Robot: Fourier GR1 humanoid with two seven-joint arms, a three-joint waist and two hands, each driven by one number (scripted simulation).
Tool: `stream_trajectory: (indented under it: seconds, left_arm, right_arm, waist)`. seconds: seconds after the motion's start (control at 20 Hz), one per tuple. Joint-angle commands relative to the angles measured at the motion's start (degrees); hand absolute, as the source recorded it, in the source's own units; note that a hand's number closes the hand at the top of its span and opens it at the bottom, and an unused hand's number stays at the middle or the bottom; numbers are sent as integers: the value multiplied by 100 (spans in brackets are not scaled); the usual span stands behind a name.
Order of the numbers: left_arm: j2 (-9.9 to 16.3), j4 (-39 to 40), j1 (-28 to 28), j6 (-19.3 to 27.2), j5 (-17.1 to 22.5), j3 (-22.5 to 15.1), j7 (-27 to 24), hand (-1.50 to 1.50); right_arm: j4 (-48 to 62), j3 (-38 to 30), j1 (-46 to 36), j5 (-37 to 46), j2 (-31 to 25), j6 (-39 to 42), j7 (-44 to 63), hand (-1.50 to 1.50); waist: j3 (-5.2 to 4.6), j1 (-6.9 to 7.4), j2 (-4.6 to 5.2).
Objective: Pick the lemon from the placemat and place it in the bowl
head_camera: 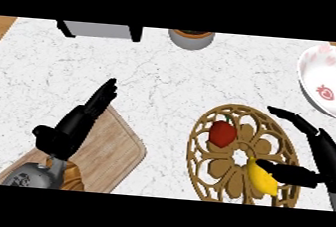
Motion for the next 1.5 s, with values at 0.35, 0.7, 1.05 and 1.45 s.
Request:
stream_trajectory:
  seconds: [0.35,0.7,1.05,1.45]
  left_arm:
    - [-140,191,-164,-86,-175,-122,-80,0]
    - [-243,95,-370,-110,-102,-86,231,0]
    - [-239,118,-198,-270,-200,62,64,0]
    - [-579,1,-190,-108,-422,38,331,0]
  right_arm:
    - [-1032,692,-689,903,-2232,2280,2676,-150]
    - [-2022,1189,-1423,-365,-2008,4004,5158,-150]
    - [-2111,1369,-2204,-1185,-1029,4445,7221,-150]
    - [-2433,1334,-1777,-669,-1122,4356,6937,-150]
  waist:
    - [-37,138,18]
    - [-21,209,25]
    - [-2,165,20]
    - [7,69,8]
